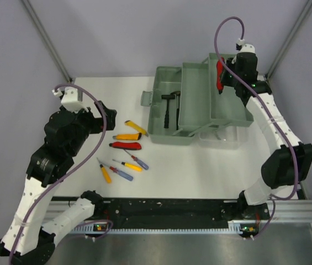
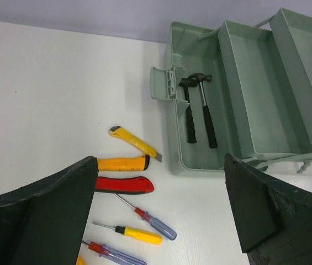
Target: Pack the tool kit
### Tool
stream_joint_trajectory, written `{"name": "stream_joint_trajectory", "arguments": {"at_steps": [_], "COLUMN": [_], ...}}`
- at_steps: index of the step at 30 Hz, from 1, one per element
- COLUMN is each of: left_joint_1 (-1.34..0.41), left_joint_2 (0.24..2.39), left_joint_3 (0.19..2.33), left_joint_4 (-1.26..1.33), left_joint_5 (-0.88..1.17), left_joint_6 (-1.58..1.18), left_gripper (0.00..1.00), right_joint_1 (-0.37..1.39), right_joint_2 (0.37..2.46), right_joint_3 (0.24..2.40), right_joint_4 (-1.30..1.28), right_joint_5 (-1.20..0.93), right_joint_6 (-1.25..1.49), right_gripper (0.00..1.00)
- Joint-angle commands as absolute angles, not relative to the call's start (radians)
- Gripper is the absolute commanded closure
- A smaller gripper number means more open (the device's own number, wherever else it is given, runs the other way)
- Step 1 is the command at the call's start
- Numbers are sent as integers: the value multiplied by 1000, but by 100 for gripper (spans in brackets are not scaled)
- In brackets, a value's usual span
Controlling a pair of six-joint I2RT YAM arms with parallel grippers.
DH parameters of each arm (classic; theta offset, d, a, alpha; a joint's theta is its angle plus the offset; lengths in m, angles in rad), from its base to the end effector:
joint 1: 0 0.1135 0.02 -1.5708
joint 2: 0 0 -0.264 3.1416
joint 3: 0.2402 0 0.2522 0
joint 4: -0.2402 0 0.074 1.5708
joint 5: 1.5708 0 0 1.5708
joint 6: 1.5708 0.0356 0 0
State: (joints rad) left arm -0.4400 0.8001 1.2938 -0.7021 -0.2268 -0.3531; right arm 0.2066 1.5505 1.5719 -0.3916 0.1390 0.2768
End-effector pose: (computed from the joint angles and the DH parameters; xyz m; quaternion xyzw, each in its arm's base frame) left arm 0.1208 -0.0480 0.4493 -0.0377 0.7742 -0.1606 0.6111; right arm 0.3535 0.0690 0.4031 0.0681 0.8213 0.0792 0.5609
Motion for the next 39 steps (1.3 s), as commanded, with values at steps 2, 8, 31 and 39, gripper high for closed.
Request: {"name": "stream_joint_trajectory", "arguments": {"at_steps": [2, 8, 31, 39], "left_joint_1": [-439, -439, -436, -434], "left_joint_2": [825, 850, 864, 854], "left_joint_3": [1266, 1229, 1166, 1141], "left_joint_4": [-643, -632, -652, -658], "left_joint_5": [-179, -175, -210, -241], "left_joint_6": [-382, -394, -411, -419], "left_gripper": [1, 1, 2, 2], "right_joint_1": [161, 141, 112, 165], "right_joint_2": [1663, 1764, 1663, 1450], "right_joint_3": [1660, 1716, 1640, 1549], "right_joint_4": [-368, -339, -314, -276], "right_joint_5": [34, -64, 29, -228], "right_joint_6": [308, 316, 424, 299], "right_gripper": [100, 100, 43, 38]}}
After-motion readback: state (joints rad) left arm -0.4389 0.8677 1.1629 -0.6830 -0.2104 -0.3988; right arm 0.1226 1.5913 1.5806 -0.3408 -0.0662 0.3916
